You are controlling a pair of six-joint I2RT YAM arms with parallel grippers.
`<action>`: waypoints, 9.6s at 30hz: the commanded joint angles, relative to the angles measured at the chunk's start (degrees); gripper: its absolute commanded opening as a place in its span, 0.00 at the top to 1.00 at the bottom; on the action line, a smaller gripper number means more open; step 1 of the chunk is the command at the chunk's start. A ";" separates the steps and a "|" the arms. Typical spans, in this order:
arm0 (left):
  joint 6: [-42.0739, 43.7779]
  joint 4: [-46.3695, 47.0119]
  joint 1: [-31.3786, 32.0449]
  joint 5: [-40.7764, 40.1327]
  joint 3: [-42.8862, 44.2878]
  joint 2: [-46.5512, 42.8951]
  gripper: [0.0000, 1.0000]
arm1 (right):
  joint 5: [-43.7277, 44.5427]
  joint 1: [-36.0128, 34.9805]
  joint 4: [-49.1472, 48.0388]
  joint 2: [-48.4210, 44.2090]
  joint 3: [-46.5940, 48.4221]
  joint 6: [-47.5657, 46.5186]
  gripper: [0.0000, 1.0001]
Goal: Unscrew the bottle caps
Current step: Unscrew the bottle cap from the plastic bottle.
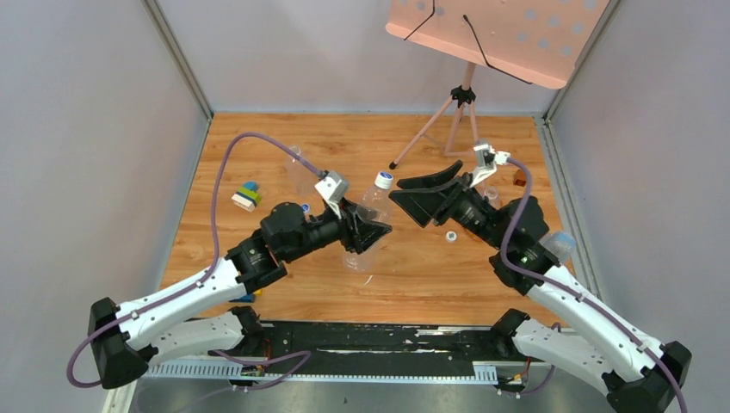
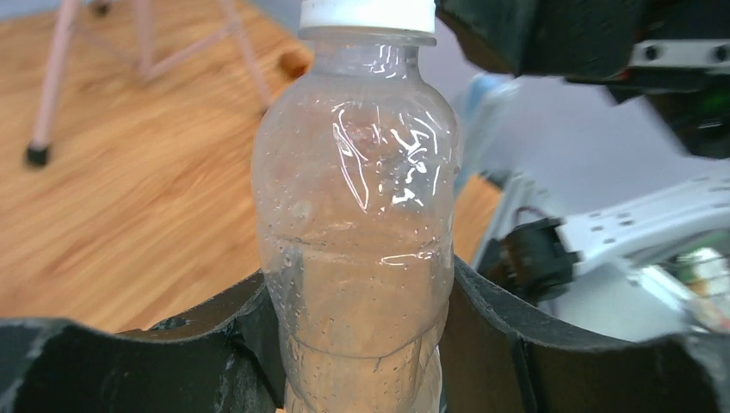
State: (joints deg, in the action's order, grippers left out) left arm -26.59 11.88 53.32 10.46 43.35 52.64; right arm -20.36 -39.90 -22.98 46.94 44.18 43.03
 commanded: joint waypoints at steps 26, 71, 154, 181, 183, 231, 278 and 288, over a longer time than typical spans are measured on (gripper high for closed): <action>11.48 -17.32 17.61 -45.47 8.12 8.36 1.00 | 31.78 -11.41 16.14 14.32 8.46 -0.14 1.00; -5.02 12.32 -12.54 20.12 -10.12 3.82 1.00 | -8.06 2.02 6.11 -2.46 -0.51 -7.64 0.22; 44.87 -37.18 2.64 3.23 2.73 -4.86 1.00 | 1.11 -4.50 30.38 7.74 0.72 -17.83 0.34; 13.45 -15.13 4.42 -7.10 0.16 2.34 1.00 | 17.45 -8.51 -2.69 6.95 -10.66 2.43 1.00; 10.25 -11.37 4.42 -6.14 -0.49 2.42 1.00 | 19.79 -10.11 -8.00 7.13 -13.33 1.87 1.00; 15.23 -24.14 27.98 -55.50 22.29 23.41 1.00 | 28.75 -6.67 18.01 -0.48 0.46 -2.15 0.41; 1.40 -6.46 13.81 -31.31 1.38 8.55 1.00 | 7.52 -1.03 -10.11 -5.63 -14.26 8.55 1.00; -10.04 12.74 3.88 -7.82 -7.48 1.98 1.00 | -17.34 6.70 -46.41 -3.55 -21.13 16.67 1.00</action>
State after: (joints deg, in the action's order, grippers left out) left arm -23.94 10.98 63.75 2.90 38.06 58.13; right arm -22.39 -36.36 -38.52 43.42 22.48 52.29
